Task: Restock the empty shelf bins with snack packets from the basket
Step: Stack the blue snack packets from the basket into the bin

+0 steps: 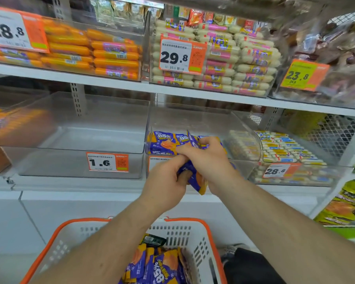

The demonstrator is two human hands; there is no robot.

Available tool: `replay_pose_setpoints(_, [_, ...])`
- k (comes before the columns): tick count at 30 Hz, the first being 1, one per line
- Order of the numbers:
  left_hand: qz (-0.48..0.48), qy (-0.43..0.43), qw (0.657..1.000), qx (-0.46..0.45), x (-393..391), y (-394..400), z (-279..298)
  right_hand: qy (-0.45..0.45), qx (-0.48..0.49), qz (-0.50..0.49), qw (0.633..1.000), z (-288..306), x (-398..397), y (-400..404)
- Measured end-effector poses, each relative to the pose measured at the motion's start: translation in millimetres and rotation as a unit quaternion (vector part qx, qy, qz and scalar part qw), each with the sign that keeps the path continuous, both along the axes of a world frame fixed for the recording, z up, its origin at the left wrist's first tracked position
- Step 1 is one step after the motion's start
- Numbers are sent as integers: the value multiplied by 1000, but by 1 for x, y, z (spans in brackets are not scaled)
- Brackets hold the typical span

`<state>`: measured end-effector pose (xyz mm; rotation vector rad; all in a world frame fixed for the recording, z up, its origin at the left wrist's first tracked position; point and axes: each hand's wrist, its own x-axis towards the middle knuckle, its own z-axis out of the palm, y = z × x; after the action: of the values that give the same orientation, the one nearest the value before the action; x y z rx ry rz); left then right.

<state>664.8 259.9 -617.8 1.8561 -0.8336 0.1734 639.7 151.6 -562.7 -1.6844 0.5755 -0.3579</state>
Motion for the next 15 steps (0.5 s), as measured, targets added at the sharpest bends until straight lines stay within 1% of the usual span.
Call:
replay_pose_setpoints(2, [4, -29, 999, -18, 3, -2, 5, 3, 10, -8, 1000, 5, 4, -5])
replay_pose_setpoints(4, [20, -57, 998, -21, 4, -3, 10, -1, 41, 11, 999, 10, 5, -9])
replay_pose_setpoints(5, [26, -57, 998, -17, 5, -5, 12, -5, 45, 25, 999, 12, 6, -10])
replay_pose_setpoints(6, [22, -51, 998, -12, 9, -7, 13, -11, 21, 28, 999, 15, 6, -12])
replay_pose_setpoints(7, [9, -53, 999, -2, 12, -10, 15, -18, -25, 17, 999, 18, 9, -16])
replay_pose_setpoints(8, [1, -75, 997, 22, 19, -13, 14, -27, -88, 1, 996, 20, 13, -22])
replay_pose_setpoints(9, [9, -125, 990, 71, 27, -17, 11, -30, -160, -17, 986, 23, 19, -30])
replay_pose_setpoints(10, [35, -184, 971, 145, 37, -19, 4, -19, -230, -31, 972, 27, 26, -40])
replay_pose_setpoints(11, [68, -217, 945, 235, 45, -19, -4, 0, -294, -36, 955, 30, 33, -52])
replay_pose_setpoints(12, [96, -223, 917, 318, 52, -17, -12, 33, -347, -31, 937, 32, 40, -64])
replay_pose_setpoints(13, [115, -223, 894, 371, 57, -14, -20, 71, -385, -24, 920, 32, 48, -77])
replay_pose_setpoints(15, [139, -256, 868, 401, 60, -10, -35, 146, -423, -8, 894, 26, 63, -99])
